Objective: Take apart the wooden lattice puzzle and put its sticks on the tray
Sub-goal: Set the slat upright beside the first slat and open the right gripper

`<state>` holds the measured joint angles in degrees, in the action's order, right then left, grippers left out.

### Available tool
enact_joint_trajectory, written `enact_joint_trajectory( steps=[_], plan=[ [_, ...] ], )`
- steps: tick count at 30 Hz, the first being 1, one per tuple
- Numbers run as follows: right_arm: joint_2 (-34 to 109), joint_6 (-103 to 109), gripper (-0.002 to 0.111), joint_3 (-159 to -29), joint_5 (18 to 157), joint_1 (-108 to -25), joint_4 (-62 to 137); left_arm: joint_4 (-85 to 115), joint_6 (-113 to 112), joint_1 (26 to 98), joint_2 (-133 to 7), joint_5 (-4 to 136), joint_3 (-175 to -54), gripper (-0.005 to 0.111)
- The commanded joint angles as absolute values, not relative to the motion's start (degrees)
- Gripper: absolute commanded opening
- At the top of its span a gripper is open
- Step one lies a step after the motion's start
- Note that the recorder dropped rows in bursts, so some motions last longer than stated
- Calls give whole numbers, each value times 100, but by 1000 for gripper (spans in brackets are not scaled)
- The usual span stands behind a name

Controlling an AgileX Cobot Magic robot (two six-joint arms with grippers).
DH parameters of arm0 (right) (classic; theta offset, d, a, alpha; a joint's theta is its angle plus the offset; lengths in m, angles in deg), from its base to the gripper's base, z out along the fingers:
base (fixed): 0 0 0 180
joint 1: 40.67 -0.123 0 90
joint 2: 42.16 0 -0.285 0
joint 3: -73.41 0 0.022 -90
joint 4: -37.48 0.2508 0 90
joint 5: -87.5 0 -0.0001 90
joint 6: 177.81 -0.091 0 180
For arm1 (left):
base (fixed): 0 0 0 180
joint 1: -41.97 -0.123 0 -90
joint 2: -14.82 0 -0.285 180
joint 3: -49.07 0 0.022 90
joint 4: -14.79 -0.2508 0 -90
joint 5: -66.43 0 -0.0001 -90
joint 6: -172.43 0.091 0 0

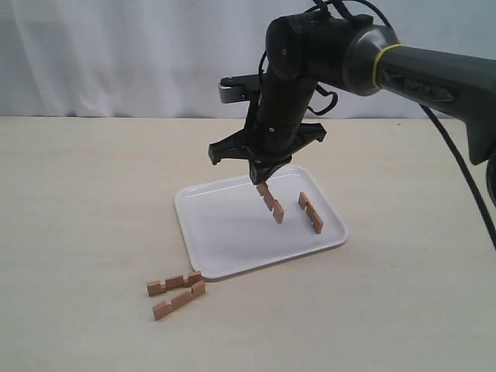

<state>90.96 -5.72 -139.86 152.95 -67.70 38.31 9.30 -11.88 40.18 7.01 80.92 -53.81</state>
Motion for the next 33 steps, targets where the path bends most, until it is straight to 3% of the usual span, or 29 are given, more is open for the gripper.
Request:
enact_joint_trajectory(
  steps=[1,16,33],
  plan=[
    [9205,-429,4,-13990,15158,-6508,3818,941,-1188,4070,703,8031,-5371,0],
    [9856,-429,4,-13990,13787,-6210,3809,941,-1188,4070,703,8031,-5371,0],
    [10074,-429,4,-13990,13574,-5919,3873,941,-1188,4070,703,8031,-5371,0]
  ],
)
